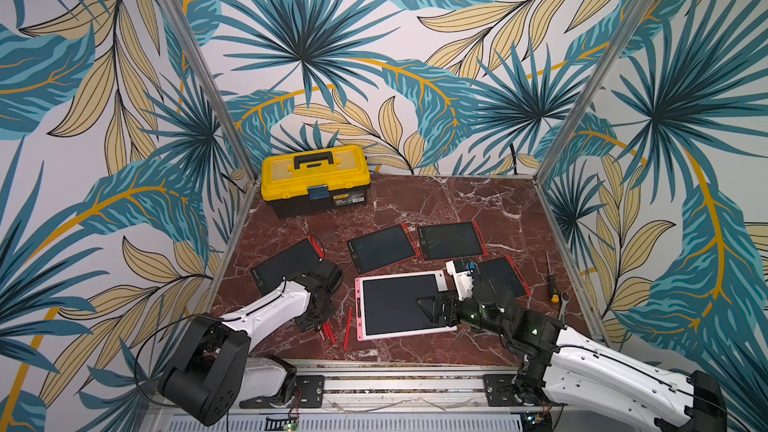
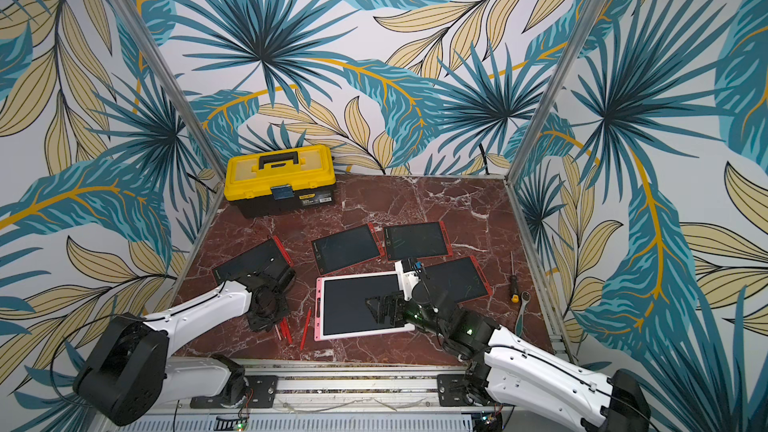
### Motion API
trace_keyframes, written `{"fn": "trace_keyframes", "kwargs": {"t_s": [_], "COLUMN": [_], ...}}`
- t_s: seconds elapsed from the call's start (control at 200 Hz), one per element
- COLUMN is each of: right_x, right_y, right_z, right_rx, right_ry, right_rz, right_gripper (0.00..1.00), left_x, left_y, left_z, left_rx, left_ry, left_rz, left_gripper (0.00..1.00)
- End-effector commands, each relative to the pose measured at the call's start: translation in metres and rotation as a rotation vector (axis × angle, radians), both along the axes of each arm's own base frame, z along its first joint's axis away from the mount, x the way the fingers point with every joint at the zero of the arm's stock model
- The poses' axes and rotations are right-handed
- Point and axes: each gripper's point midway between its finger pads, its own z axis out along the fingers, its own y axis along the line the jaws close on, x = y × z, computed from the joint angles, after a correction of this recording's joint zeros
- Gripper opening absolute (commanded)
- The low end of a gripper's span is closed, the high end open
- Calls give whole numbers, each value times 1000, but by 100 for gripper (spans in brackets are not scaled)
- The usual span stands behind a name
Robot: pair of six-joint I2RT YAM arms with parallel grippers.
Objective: Place the stylus back onto the writing tablet
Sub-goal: Pick up the stylus from the center of the board.
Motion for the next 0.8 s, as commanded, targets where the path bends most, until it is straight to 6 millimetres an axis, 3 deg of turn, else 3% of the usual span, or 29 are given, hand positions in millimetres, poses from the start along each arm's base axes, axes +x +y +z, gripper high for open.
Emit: {"fn": "trace_keyframes", "kwargs": {"t_s": [0.0, 0.511, 0.791], "right_x": [-1, 0, 1], "right_y": [-3, -15, -25], "right_z": [-4, -3, 7], "right_rx": [-17, -133, -158], "right_ry": [1, -36, -78], "right_rz": [-4, -3, -25], "right_gripper": [100, 99, 100], "left_x": [-12, -9, -2], "left_y": [1, -1, 1], "left_z": [-11, -10, 8], "left_rx": [1, 0, 14], "left_ry": [52, 53, 11], "left_rz": [1, -22, -49], "left_gripper": [7, 5, 6]}}
